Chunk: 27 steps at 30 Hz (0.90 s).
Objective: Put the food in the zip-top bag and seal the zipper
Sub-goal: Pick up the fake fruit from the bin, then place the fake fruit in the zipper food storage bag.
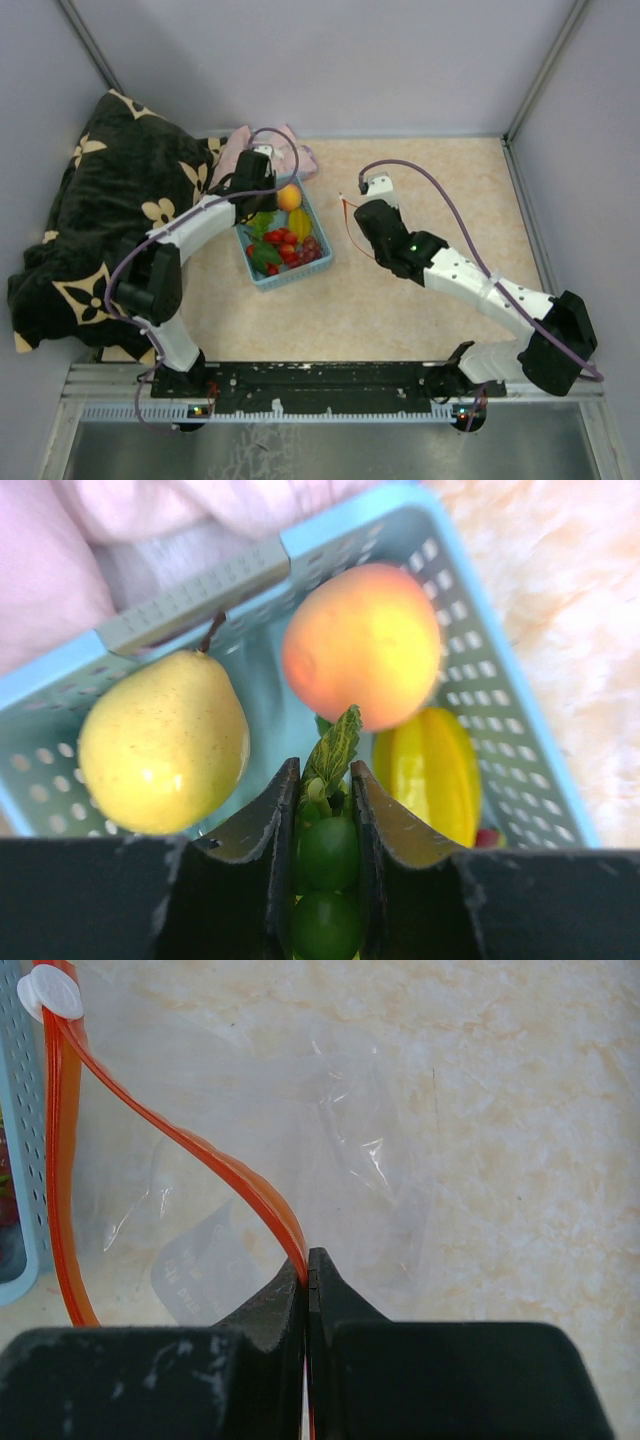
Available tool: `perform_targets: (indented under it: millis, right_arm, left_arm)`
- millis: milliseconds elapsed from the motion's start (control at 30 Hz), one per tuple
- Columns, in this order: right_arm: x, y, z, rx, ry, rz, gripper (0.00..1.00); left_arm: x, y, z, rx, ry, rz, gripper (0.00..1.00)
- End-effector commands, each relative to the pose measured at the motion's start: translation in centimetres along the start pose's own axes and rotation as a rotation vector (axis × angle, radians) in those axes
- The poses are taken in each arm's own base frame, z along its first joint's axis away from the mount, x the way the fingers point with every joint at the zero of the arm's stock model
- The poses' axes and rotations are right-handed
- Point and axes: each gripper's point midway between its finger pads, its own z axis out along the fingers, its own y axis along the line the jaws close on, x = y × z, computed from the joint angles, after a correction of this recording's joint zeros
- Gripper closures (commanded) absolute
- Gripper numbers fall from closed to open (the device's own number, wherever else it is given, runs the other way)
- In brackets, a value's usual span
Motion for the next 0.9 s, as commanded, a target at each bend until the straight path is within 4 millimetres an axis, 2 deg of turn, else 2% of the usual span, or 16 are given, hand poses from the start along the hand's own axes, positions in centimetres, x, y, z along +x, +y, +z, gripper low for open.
perform_targets:
  millis: [0,300,567,867]
  right_arm:
    - [-3.2,-0.3,-0.8,0.01,-0.078,0.054,1.0]
    - [-4.1,0.0,-1.2,-0.015,-0.087,0.074,1.0]
    - [-4.5,0.8,-1.4,-0.057,-0.086,0.103,1.0]
    - [-4.4,2.0,-1.3,-0.094,-0.077,0.119,1.0]
  left_arm:
    - [-4.2,-0.8,-3.5,0.061,-0.157,-0.041,0.88]
    - [-6.6,-1.5,-8.7,0.144,-0.284,-0.09,0.92]
    - [-7.5,-4.1,-14.6,0.357,-0.398,-0.143,0.94]
    - [-9.4,-6.8,-22.3,0.611,-0.576,-0.252,0.96]
